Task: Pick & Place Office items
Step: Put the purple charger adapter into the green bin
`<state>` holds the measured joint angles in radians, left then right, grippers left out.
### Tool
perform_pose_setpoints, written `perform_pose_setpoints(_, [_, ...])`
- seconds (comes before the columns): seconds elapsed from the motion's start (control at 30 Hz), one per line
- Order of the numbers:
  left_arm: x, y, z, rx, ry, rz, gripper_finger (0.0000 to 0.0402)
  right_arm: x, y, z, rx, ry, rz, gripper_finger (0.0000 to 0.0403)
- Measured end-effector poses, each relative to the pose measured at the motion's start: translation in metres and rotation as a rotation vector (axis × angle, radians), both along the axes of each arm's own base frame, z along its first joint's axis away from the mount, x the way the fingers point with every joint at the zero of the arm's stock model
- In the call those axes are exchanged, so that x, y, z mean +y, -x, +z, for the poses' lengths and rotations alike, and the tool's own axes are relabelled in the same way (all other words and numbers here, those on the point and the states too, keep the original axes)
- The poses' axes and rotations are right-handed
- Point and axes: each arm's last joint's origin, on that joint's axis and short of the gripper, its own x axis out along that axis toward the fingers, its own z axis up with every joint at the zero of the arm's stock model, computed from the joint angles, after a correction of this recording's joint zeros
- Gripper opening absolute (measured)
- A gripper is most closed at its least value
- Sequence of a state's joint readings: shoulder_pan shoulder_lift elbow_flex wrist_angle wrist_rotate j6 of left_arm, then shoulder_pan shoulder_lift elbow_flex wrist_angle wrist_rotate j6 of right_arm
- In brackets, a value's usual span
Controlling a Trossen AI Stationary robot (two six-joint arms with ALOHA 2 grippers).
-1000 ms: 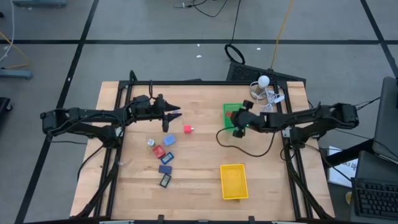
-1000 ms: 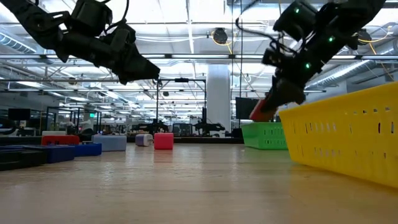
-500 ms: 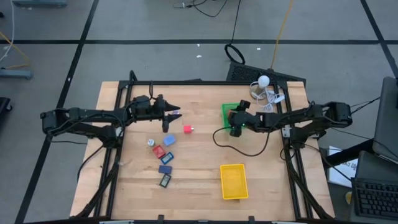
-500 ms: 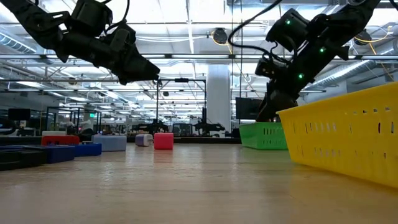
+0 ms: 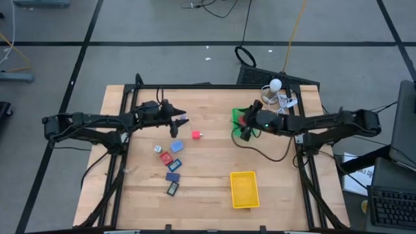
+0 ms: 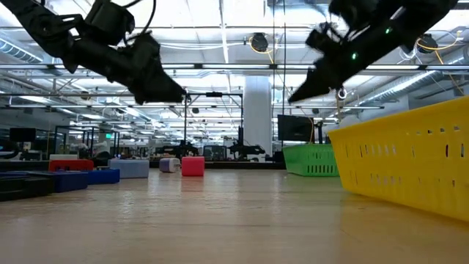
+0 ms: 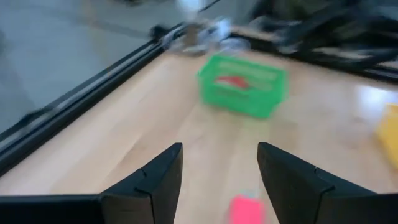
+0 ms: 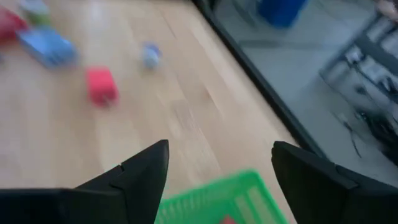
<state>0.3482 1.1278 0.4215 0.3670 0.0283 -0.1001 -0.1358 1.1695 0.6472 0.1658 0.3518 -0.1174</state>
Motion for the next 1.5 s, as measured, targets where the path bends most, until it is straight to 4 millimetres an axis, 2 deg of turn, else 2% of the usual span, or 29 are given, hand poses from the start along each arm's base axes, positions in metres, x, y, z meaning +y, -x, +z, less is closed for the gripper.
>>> perform_pose_setpoints(0.23, [0.015,0.001,-0.002,0.267,0.106,0.128,0.0191,0.005,0.009,0.028,-0.164,0.002,0.150,0.0258])
perform_pose_setpoints(0.43, [0.034,-0.008,-0.013,0.429,0.197,0.193,0.0244,0.009,0.008,0.031,-0.207,-0.044,0.282,0.0258])
perform_pose_setpoints(0.53, [0.039,-0.015,-0.023,0.501,0.168,0.153,0.0281,0.010,0.008,0.032,-0.214,-0.056,0.314,0.0258])
perform_pose_setpoints(0.63, [0.041,-0.021,-0.033,0.591,0.067,0.056,0.0309,0.012,0.008,0.032,-0.220,-0.072,0.356,0.0257])
perform_pose_setpoints(0.8, [0.043,-0.028,-0.045,0.692,-0.062,-0.077,0.0331,0.012,0.008,0.032,-0.228,-0.107,0.360,0.0254])
perform_pose_setpoints(1.07, [0.048,-0.037,-0.063,0.728,-0.156,-0.158,0.0310,0.014,0.008,0.032,-0.245,-0.192,0.387,0.0254])
perform_pose_setpoints(1.27, [0.048,-0.041,-0.074,0.731,-0.122,-0.203,0.0294,0.014,0.007,0.033,-0.264,-0.214,0.381,0.0254])
perform_pose_setpoints(1.5, [0.047,-0.042,-0.074,0.715,-0.097,-0.218,0.0264,0.015,0.004,0.032,-0.285,-0.249,0.372,0.0254])
